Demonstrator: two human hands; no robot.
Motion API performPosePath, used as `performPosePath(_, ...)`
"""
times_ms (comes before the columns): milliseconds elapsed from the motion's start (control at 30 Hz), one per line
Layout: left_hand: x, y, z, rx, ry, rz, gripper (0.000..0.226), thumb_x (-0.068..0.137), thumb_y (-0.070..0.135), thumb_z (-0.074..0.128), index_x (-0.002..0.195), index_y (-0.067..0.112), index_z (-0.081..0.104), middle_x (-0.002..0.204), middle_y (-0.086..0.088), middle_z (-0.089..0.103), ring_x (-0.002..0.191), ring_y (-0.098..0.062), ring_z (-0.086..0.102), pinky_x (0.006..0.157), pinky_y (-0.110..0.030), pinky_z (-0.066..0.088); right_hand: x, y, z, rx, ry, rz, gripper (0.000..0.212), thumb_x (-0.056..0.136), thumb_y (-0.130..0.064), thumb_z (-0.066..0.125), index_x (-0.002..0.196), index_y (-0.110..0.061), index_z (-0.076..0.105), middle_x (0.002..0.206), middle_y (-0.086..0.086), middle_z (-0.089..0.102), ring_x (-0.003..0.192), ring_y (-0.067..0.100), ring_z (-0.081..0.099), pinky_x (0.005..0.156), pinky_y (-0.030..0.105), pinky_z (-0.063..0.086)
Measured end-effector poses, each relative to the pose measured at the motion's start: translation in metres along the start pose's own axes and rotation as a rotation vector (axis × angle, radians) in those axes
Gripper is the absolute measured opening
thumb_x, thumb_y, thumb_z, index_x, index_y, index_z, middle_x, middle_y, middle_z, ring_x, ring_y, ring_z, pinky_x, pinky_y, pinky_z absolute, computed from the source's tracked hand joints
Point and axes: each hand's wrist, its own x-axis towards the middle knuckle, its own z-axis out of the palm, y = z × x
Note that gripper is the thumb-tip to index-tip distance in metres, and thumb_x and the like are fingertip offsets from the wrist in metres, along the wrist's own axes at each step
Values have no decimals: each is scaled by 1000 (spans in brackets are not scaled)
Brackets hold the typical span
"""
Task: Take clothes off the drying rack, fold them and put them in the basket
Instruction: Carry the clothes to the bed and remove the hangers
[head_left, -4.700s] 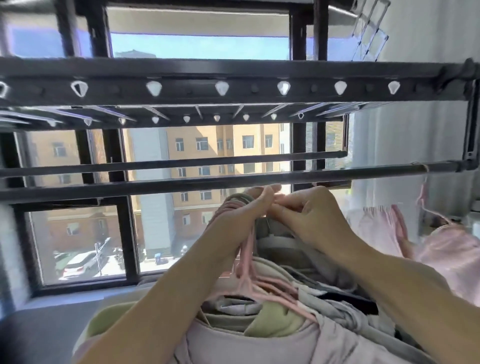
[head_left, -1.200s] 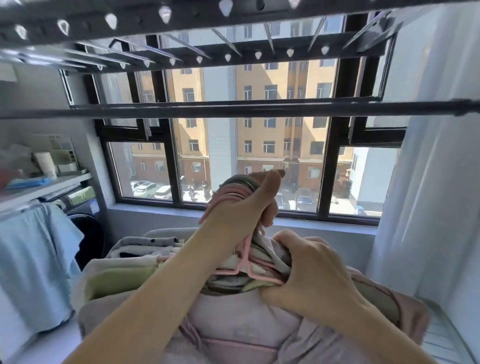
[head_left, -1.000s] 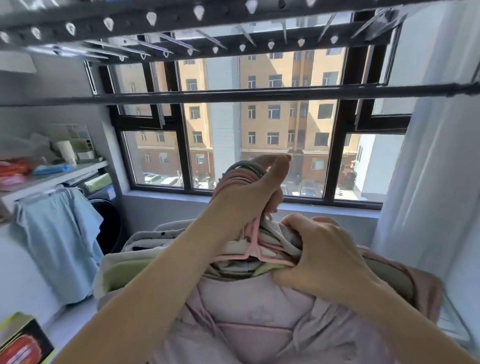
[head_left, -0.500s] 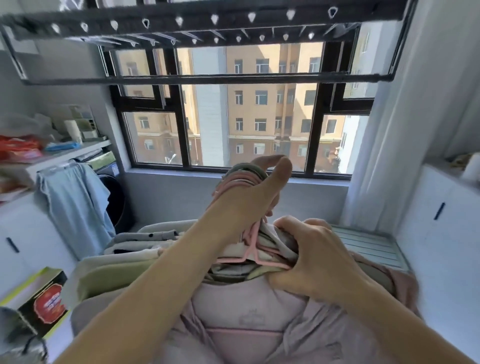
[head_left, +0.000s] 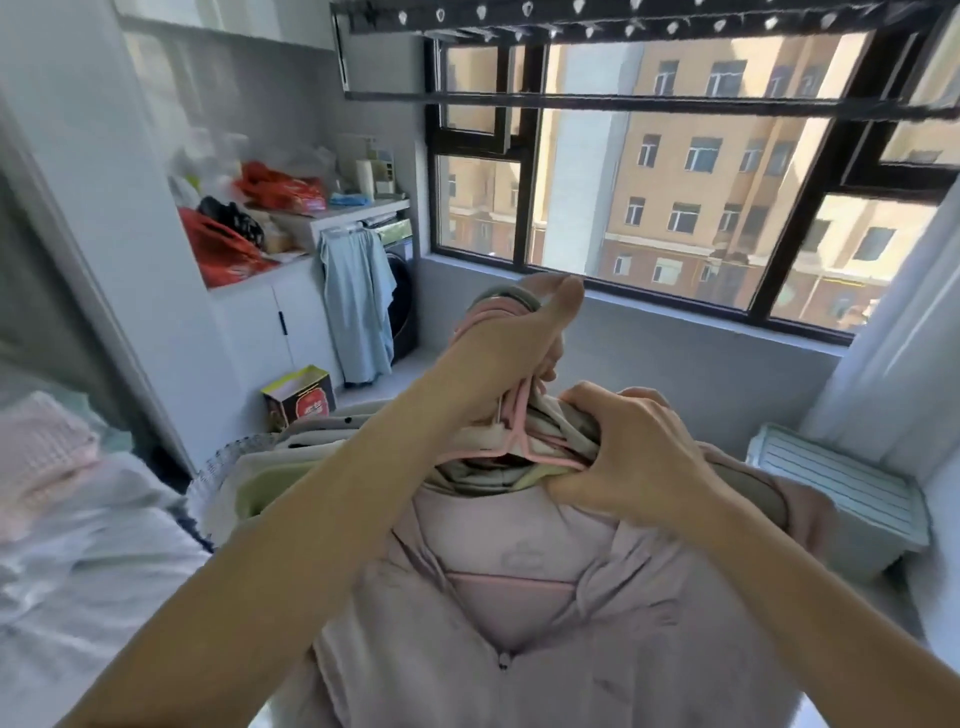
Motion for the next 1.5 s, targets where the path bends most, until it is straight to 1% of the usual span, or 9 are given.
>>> performPosePath(200, -83, 11, -50, 68, 6, 36, 44, 99, 42, 42, 134, 16, 48, 42, 7, 41, 43, -10, 39, 56, -27, 44, -31, -81, 4, 7, -27, -80, 42, 54, -52, 67, 74, -22, 49, 56, 0, 48, 56, 23, 45, 63, 16, 25)
performPosePath(333, -151, 11, -93, 104, 2, 48, 40, 97, 47, 41, 121, 17, 53, 43, 6, 41, 43, -10, 41, 64, -32, 45, -64, -151, 20, -14, -13, -89, 42, 52, -51, 68, 73, -20, 48, 54, 0, 45, 56, 26, 44, 60, 17, 24)
performPosePath(500, -245, 5, -143, 103, -61, 68, 43, 100, 39, 42, 133, 13, 48, 42, 10, 42, 40, -4, 40, 61, -30, 45, -124, -247, 43, 5, 11, -32, 42, 53, -47, 70, 68, -19, 42, 51, -2, 37, 52, 24, 35, 58, 19, 25)
performPosePath(600, -294, 4, -166, 102, -89, 50, 42, 100, 37, 42, 134, 12, 47, 41, 10, 42, 41, -5, 40, 61, -30, 44, -155, -297, 53, 43, -6, 2, 45, 53, -46, 71, 66, -23, 34, 52, -5, 33, 51, 21, 31, 61, 24, 27)
performPosePath(800, -389, 8, -205, 135, -67, 9, 43, 100, 41, 42, 135, 17, 47, 44, 9, 42, 42, -6, 42, 64, -32, 47, -210, -378, 68, 92, -29, 22, 43, 52, -54, 61, 68, -25, 35, 54, -7, 33, 51, 18, 30, 68, 25, 28)
performPosePath(967, -474, 16, -234, 109, -43, -34, 36, 101, 41, 38, 124, 17, 52, 49, 2, 36, 48, -13, 36, 61, -28, 45, -263, -447, 71, 104, -50, -4, 42, 52, -56, 61, 66, -29, 33, 53, -8, 36, 52, 13, 36, 73, 24, 32)
performPosePath(1133, -552, 16, -257, 39, -17, -113, 33, 98, 46, 42, 105, 17, 55, 43, 6, 38, 48, -17, 39, 65, -37, 42, -313, -511, 68, 99, -98, 5, 42, 52, -55, 63, 70, -25, 40, 54, -9, 38, 54, 15, 39, 75, 28, 33)
performPosePath(1333, -622, 36, -289, 82, 3, -37, 29, 102, 39, 38, 112, 20, 57, 40, 9, 41, 46, -13, 41, 59, -31, 46, -355, -582, 52, 90, -112, -3, 44, 49, -54, 61, 74, -24, 42, 56, -9, 38, 60, 14, 37, 74, 27, 37)
performPosePath(1500, -673, 53, -340, 58, 2, 5, 29, 103, 40, 33, 110, 22, 56, 38, 10, 38, 37, -5, 38, 51, -26, 41, -365, -652, 47, 104, -69, -17, 47, 46, -55, 59, 72, -20, 43, 55, -6, 33, 58, 16, 31, 74, 35, 45)
